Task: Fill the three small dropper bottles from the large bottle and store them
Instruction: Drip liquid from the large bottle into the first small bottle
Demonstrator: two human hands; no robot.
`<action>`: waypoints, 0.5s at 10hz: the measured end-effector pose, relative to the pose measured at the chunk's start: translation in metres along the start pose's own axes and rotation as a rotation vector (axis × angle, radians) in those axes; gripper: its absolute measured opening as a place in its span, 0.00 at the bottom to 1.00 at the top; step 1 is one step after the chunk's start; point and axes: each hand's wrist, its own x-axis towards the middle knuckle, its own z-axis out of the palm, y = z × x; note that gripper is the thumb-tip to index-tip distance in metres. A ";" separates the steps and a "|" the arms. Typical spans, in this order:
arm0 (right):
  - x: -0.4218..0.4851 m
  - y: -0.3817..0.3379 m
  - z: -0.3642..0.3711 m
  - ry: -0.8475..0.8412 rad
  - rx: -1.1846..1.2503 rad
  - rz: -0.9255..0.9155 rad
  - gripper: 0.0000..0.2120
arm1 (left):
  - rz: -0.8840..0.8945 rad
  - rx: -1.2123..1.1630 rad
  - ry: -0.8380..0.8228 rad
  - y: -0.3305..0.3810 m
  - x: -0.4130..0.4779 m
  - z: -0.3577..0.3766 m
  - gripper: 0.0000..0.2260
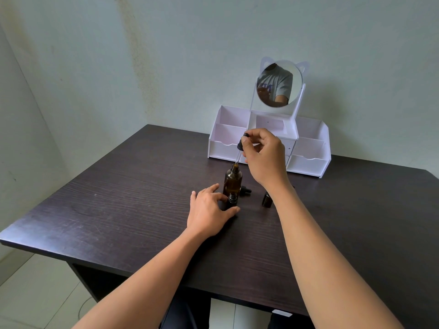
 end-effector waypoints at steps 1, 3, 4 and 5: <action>-0.001 0.001 0.000 -0.018 -0.030 -0.005 0.03 | -0.002 -0.007 -0.002 0.000 0.001 0.000 0.22; -0.001 0.003 0.001 -0.044 -0.049 -0.021 0.02 | -0.005 -0.007 -0.007 0.000 0.001 -0.001 0.22; -0.001 0.003 0.001 -0.036 -0.045 -0.016 0.03 | -0.002 -0.003 -0.006 0.000 0.001 -0.001 0.22; 0.000 0.004 0.001 -0.048 -0.068 -0.024 0.03 | -0.008 -0.008 -0.006 0.001 0.001 -0.001 0.22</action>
